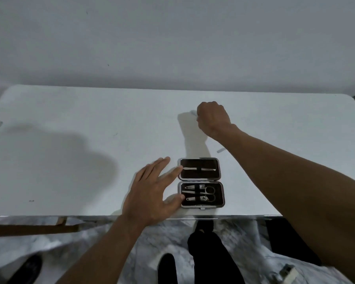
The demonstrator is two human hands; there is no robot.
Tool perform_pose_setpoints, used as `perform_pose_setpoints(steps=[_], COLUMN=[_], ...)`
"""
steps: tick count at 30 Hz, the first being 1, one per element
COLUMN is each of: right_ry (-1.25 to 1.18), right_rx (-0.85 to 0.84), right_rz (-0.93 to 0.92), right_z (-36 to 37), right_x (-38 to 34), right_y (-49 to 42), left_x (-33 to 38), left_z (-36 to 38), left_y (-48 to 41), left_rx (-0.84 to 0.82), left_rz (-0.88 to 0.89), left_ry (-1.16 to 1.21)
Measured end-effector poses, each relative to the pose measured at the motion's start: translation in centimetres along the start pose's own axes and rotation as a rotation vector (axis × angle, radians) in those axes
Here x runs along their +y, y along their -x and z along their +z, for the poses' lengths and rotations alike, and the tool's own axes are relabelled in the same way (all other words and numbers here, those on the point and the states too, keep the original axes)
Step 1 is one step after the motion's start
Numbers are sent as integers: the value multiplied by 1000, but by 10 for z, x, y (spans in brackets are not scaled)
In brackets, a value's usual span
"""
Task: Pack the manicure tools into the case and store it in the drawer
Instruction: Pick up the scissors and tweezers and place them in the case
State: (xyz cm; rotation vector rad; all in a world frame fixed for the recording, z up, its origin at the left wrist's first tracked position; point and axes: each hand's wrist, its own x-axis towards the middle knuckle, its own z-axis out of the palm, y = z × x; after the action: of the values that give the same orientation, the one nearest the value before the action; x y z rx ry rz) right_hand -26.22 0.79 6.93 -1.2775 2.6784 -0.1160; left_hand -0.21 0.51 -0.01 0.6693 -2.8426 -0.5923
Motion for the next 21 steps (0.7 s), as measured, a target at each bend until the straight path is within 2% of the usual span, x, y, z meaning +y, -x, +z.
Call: perform_pose_setpoints(steps=[7, 16, 21], right_ry=[-40, -100, -27], right_rx=[-47, -197, -198], right_rz=[67, 64, 29], right_z=[-1, -5, -1], right_x=[-4, -6, -7], right_y=[-27, -15, -5], left_x=[3, 4, 3], left_z=[-1, 0, 1], left_y=[0, 0, 0], left_rx=[25, 46, 61], left_rz=[-1, -2, 8], left_ry=[10, 12, 14])
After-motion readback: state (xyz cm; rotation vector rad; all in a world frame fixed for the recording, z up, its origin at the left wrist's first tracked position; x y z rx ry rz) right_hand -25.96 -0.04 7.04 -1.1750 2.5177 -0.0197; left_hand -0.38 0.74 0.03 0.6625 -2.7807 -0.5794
